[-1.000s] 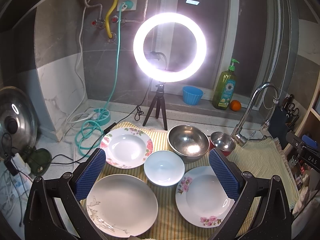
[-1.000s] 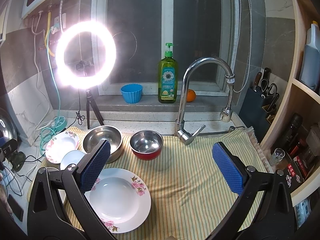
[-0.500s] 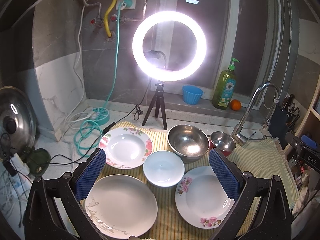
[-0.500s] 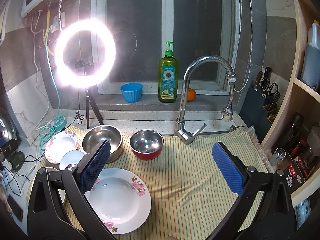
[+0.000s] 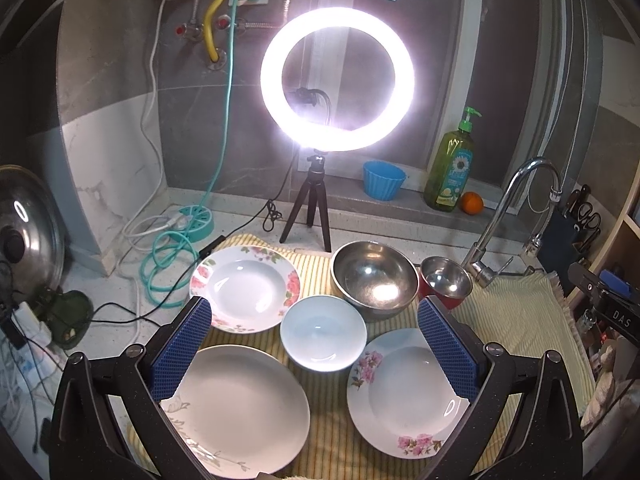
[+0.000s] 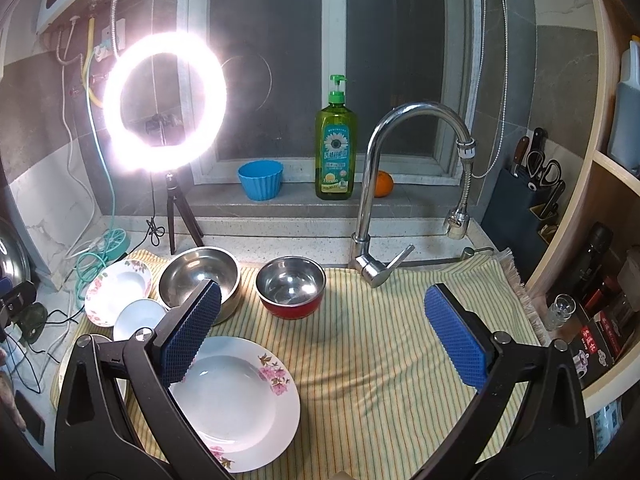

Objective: Organize plates and bowls

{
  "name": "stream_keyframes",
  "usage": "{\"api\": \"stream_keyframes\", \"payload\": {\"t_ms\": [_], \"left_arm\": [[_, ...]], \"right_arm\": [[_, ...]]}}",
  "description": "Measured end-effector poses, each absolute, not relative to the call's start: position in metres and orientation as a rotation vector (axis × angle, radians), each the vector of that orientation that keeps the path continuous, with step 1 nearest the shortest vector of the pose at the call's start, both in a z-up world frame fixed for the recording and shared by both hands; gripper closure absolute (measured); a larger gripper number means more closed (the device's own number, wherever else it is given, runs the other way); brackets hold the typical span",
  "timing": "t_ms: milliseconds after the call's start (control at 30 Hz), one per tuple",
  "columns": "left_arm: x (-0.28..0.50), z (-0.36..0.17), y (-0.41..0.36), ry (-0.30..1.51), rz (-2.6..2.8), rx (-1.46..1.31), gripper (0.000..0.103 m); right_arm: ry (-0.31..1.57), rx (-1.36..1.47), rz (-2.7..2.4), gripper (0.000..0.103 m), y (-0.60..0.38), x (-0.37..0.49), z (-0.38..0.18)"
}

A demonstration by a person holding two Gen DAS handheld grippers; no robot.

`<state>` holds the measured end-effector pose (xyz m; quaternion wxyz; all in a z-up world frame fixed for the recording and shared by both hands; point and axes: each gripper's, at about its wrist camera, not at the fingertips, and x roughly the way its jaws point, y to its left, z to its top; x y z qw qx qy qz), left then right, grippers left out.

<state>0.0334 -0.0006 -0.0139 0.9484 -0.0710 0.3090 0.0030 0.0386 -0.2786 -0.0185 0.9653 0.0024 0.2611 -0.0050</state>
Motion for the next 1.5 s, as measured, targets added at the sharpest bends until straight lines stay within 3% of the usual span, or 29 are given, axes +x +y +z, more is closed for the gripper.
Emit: {"api": "stream_keyframes", "payload": {"t_ms": [400,700,1000,1067,1200,1367,1500], "left_arm": [[0.04,-0.041,-0.003,0.729,-0.024,-0.183,0.002],[0.046,-0.066,-0.004,0.82,-0.042,-0.227,0.015],[0.052,-0.099,-0.007,0.934,-0.106,-0.314,0.038],[0.054,-0.108,-0.01,0.968,-0.133,-0.332,0.049],[0.058,-0.129,-0.015,1.032,-0.165,-0.372,0.054],[0.064,-0.145,-0.025,1.089,-0.2,-0.393,0.063],[0.069,-0.153,-0.031,1.11,-0.217,-0.379,0.069]], "right_arm": [[0.603,-0.005,0.014,0.0,-0.281,0.061,-0.033],[0.664,-0.025,0.044,0.0,-0.284,0.073,-0.056],[0.821,0.039,0.128,0.027,-0.299,0.092,-0.1],[0.865,0.052,0.151,0.032,-0.302,0.097,-0.112],[0.946,0.069,0.206,0.04,-0.305,0.105,-0.135],[1.089,0.176,0.29,0.062,-0.313,0.121,-0.17],[1.146,0.237,0.324,0.066,-0.316,0.125,-0.189]]}}
